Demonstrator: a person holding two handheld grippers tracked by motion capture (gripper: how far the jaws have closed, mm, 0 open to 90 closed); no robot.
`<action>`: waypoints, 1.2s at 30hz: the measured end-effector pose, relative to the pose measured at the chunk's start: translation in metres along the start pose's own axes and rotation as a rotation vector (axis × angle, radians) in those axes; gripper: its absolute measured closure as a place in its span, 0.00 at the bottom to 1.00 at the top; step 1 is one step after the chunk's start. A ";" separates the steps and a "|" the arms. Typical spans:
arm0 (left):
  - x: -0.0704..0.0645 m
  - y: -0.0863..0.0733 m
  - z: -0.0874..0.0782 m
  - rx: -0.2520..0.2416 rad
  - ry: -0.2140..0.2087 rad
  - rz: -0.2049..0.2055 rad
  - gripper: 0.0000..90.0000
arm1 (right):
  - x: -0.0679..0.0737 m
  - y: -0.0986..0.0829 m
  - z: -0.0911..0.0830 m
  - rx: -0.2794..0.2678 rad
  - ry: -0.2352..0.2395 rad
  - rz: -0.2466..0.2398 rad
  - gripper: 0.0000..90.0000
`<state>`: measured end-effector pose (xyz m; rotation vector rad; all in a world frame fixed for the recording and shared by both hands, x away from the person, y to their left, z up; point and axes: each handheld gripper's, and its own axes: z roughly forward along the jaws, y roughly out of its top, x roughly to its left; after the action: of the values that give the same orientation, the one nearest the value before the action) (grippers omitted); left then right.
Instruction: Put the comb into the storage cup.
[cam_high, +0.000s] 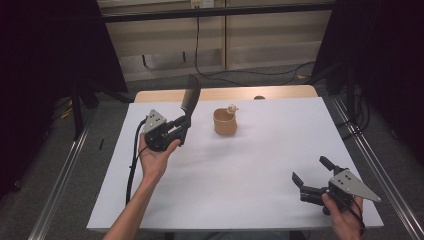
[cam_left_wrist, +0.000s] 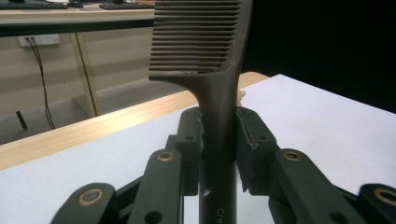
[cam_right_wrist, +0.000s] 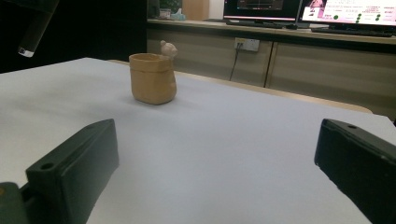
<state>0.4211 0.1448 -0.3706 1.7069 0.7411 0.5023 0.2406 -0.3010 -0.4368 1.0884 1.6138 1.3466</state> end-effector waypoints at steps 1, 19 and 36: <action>-0.001 0.001 0.002 -0.004 -0.007 0.012 0.81 | 0.000 0.000 0.000 0.000 0.000 0.001 0.00; -0.015 0.020 0.031 -0.037 -0.052 0.021 0.81 | 0.001 0.001 -0.002 -0.008 0.004 0.004 0.00; -0.020 0.024 0.053 -0.050 -0.067 0.010 0.81 | 0.001 0.000 -0.002 -0.007 0.006 0.003 0.00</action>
<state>0.4474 0.0903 -0.3601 1.6734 0.6673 0.4650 0.2387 -0.3008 -0.4361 1.0838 1.6110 1.3582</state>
